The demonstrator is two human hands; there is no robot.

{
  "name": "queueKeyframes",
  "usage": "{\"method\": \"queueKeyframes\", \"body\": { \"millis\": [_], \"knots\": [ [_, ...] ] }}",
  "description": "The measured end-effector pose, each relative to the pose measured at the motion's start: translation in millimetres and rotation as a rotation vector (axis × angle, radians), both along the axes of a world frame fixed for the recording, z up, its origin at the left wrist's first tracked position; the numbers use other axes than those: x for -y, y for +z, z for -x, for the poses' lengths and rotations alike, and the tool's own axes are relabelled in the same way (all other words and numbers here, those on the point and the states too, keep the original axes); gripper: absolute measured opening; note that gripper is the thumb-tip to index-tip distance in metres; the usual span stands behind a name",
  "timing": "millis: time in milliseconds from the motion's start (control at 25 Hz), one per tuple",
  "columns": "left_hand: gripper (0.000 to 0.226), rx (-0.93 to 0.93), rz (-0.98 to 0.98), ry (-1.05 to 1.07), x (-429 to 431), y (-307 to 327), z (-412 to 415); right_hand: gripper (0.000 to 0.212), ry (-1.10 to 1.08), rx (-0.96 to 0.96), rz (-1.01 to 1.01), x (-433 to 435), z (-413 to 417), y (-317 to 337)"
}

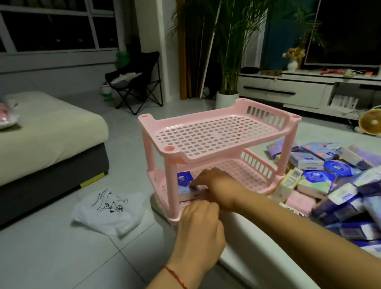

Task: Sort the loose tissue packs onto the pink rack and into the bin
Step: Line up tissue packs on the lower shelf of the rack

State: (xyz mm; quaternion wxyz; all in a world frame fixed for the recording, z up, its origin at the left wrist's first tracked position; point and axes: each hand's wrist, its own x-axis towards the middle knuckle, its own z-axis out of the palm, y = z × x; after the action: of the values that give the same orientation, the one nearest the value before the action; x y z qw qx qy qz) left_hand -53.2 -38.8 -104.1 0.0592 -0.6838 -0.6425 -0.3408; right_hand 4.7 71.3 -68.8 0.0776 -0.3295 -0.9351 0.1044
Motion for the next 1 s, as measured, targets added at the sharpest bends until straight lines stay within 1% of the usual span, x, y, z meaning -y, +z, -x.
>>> {"method": "queueKeyframes", "body": {
  "millis": [80, 160, 240, 320, 360, 400, 440, 520, 560, 600, 680, 760, 840, 880, 920, 1000],
  "knots": [
    [0.020, 0.017, -0.066, -0.018, -4.6, 6.9, -19.0, 0.036, -0.065, -0.064, 0.049, -0.8, -23.2, 15.0],
    [0.021, 0.044, -0.101, -0.085, -10.3, 12.5, -44.7, 0.041, -0.157, -0.070, 0.067, 0.8, -59.7, 39.2],
    [0.028, 0.078, -0.132, -0.139, -19.0, 15.8, -71.3, 0.033, -0.230, -0.045, 0.068, 3.3, -105.1, 66.7],
    [0.034, 0.100, -0.160, -0.173, -28.2, 18.9, -95.5, 0.023, -0.325, -0.099, 0.051, 7.6, -155.0, 92.2],
    [0.034, 0.102, -0.160, -0.191, -31.8, 20.4, -105.0, 0.022, -0.377, -0.124, 0.036, 9.8, -178.5, 102.2],
    [0.033, 0.088, -0.157, -0.207, -34.3, 21.0, -111.8, 0.026, -0.428, -0.106, 0.034, 11.0, -200.8, 109.5],
    [0.032, 0.063, -0.150, -0.215, -36.1, 20.6, -115.9, 0.036, -0.465, -0.030, 0.048, 11.4, -220.3, 114.8],
    [0.032, 0.027, -0.133, -0.204, -37.8, 18.9, -114.0, 0.056, -0.542, 0.229, 0.145, 12.4, -245.7, 118.5],
    [0.034, 0.026, -0.117, -0.184, -37.7, 17.5, -109.7, 0.058, -0.554, 0.340, 0.158, 13.0, -250.3, 117.7],
    [0.034, 0.017, -0.110, -0.154, -37.6, 15.5, -103.9, 0.054, -0.545, 0.408, 0.117, 12.3, -251.0, 115.6],
    [0.034, 0.003, -0.105, -0.098, -36.1, 14.3, -91.9, 0.038, -0.525, 0.461, -0.041, 13.5, -244.1, 115.6],
    [0.039, 0.021, -0.023, -0.035, -32.4, 18.0, -79.5, 0.030, -0.541, 0.470, -0.203, 22.2, -232.1, 120.6],
    [0.040, 0.051, 0.116, 0.016, -29.9, 19.8, -67.7, 0.027, -0.556, 0.400, -0.426, 35.1, -217.0, 125.5],
    [0.042, 0.051, 0.180, 0.072, -29.9, 19.8, -62.8, 0.025, -0.506, 0.337, -0.517, 42.3, -203.2, 123.3],
    [0.045, 0.043, 0.234, 0.143, -30.6, 20.2, -58.5, 0.024, -0.419, 0.253, -0.529, 49.8, -184.4, 115.8],
    [0.053, 0.007, 0.331, 0.279, -32.0, 22.8, -49.9, 0.024, -0.222, 0.106, -0.395, 59.8, -137.8, 88.3]
  ]
}}
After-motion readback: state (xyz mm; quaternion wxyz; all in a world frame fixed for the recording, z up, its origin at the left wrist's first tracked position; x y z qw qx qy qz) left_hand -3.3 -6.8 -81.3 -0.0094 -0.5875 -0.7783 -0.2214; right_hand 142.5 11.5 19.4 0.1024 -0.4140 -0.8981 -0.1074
